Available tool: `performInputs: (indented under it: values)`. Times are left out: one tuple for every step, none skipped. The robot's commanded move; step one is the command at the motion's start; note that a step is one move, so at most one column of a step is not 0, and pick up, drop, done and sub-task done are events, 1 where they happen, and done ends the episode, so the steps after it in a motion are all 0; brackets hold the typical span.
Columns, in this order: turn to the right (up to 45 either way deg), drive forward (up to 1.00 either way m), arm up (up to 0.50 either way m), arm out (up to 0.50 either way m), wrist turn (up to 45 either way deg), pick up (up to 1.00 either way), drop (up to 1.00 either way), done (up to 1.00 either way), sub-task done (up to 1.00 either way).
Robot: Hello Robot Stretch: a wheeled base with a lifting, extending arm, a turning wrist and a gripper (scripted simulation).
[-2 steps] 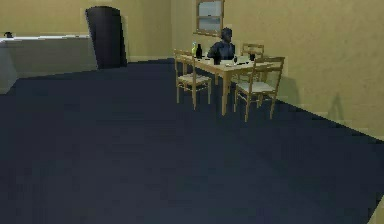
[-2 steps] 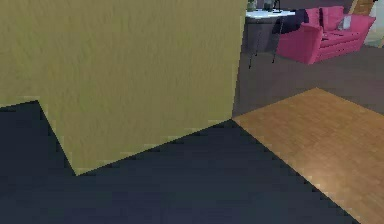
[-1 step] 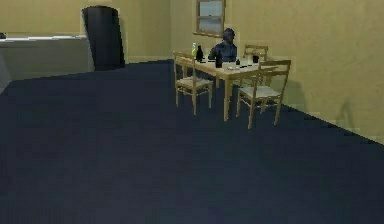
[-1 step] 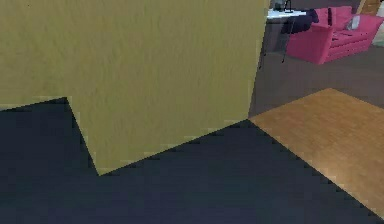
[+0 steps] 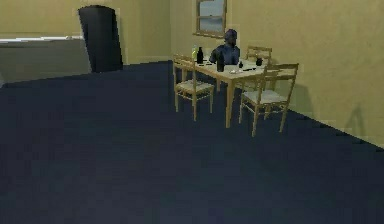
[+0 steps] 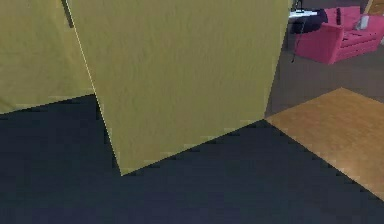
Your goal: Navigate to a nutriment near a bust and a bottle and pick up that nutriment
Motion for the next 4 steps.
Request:
performInputs:
  values:
    - [12.0, 0.00, 0.00, 0.00, 0.0, 0.00, 0.00, 0.00, 0.00]
    - [0.0, 1.00, 0.00, 0.00, 0.0, 0.00, 0.00, 0.00, 0.00]
    - [0.0, 0.85, 0.00, 0.00, 0.0, 0.00, 0.00, 0.00, 0.00]
    - [-45.0, 0.00, 0.00, 0.00, 0.0, 0.00, 0.00, 0.00, 0.00]
